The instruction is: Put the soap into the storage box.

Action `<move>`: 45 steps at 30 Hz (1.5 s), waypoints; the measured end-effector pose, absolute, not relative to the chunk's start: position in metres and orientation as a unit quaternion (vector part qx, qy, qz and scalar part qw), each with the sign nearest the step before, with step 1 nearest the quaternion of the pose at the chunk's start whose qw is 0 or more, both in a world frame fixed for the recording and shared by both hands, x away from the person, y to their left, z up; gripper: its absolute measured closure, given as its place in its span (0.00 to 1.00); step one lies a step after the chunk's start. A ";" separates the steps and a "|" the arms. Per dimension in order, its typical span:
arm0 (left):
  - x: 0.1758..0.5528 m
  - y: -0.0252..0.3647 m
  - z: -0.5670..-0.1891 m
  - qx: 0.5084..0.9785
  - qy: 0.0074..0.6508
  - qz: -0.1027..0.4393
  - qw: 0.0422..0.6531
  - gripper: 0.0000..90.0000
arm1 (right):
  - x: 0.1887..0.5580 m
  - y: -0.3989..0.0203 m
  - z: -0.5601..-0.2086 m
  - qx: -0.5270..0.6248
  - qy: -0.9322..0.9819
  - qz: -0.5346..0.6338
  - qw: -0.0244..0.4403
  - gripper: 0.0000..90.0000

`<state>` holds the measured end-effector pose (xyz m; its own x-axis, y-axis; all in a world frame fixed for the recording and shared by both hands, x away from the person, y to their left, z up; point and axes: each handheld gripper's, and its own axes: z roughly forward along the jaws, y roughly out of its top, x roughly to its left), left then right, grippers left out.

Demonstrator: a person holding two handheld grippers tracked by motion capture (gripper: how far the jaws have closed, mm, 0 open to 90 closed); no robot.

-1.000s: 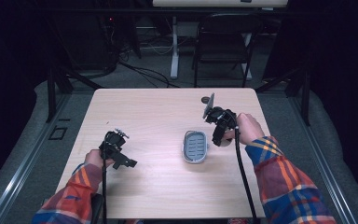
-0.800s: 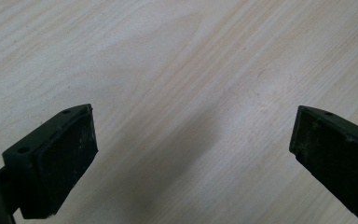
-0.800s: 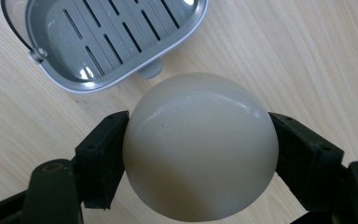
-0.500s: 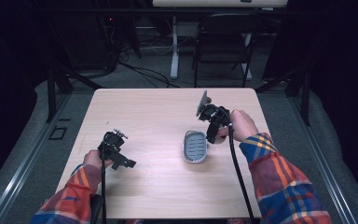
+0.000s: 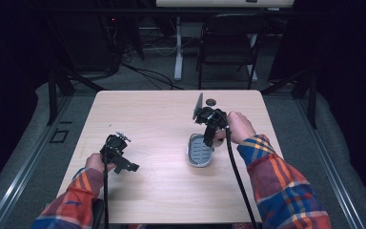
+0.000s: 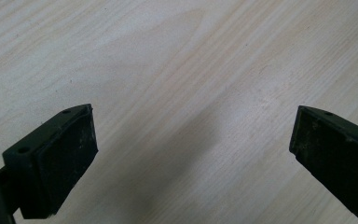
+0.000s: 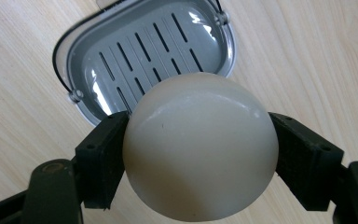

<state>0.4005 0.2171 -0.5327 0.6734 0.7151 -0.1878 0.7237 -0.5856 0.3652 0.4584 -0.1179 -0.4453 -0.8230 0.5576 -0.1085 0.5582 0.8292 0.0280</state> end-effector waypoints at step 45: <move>0.401 0.217 -0.533 0.892 0.402 -0.010 0.207 0.01 | 0.466 -0.079 -0.495 0.254 0.967 -0.006 0.027 0.27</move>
<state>0.4006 0.2173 -0.5329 0.6762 0.7131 -0.1851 0.7217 -0.5906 0.3610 0.4664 -0.0792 -0.4951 -0.8697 0.4906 -0.0549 0.4912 0.8710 0.0018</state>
